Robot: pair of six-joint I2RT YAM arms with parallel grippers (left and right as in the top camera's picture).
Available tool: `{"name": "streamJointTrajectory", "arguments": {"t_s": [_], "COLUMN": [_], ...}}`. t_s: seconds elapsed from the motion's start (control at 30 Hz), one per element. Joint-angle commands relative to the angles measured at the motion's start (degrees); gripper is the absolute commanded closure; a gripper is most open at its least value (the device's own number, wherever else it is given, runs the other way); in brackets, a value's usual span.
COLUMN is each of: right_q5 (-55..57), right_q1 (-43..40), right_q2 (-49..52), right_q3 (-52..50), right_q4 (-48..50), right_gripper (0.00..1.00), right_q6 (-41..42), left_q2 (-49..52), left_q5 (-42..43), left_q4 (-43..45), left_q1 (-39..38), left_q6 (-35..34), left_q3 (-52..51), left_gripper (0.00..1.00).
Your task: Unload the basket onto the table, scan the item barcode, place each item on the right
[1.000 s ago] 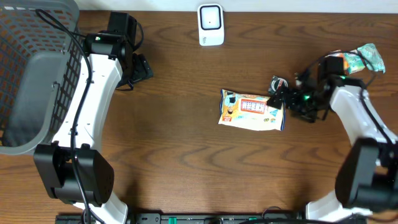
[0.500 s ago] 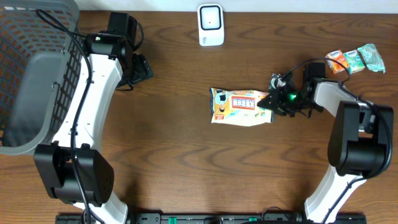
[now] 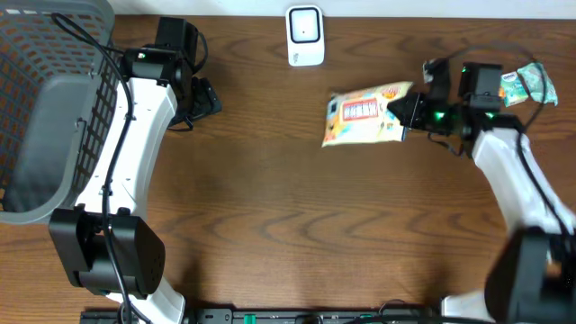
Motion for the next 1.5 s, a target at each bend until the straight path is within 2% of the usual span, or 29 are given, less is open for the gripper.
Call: {"name": "streamJointTrajectory", "arguments": {"t_s": [0.0, 0.2, 0.27, 0.47, 0.7, 0.83, 1.07, 1.3, 1.47], "right_q5": [20.55, 55.15, 60.94, 55.32, 65.26, 69.29, 74.49, 89.46, 90.97], "right_q1": [9.05, 26.1, 31.5, 42.27, 50.64, 50.45, 44.7, 39.67, 35.52], "right_q2": [-8.2, -8.7, -7.32, -1.01, 3.91, 3.61, 2.45, 1.73, 1.84], "right_q3": [0.37, 0.35, 0.35, 0.35, 0.37, 0.94, 5.44, 12.5, 12.02], "right_q4": [-4.28, -9.25, -9.44, -7.65, -6.67, -7.39, -12.79, -17.88, -19.12], "right_gripper": [0.98, 0.98, 0.98, 0.98, 0.99, 0.99, 0.99, 0.98, 0.99], "right_q6": [-6.38, -9.11, -10.01, -10.05, -6.84, -5.09, -5.25, -18.45, -19.76], "left_q2": [-0.28, -0.28, -0.28, -0.28, -0.28, -0.28, -0.28, -0.28, -0.28], "left_q5": [-0.7, -0.7, -0.7, -0.7, -0.7, -0.7, -0.7, -0.7, -0.7], "left_q4": [-0.17, -0.17, -0.17, -0.17, -0.17, -0.17, -0.17, -0.17, -0.17], "left_q1": [0.2, 0.2, 0.2, 0.2, 0.2, 0.2, 0.2, 0.2, 0.2], "left_q6": [0.98, 0.98, 0.98, 0.98, 0.98, 0.98, 0.98, 0.98, 0.98], "left_q3": [0.2, 0.2, 0.2, 0.2, 0.2, 0.2, 0.2, 0.2, 0.2], "left_gripper": [0.02, 0.02, 0.02, 0.02, 0.02, 0.02, 0.02, 0.02, 0.02]}}
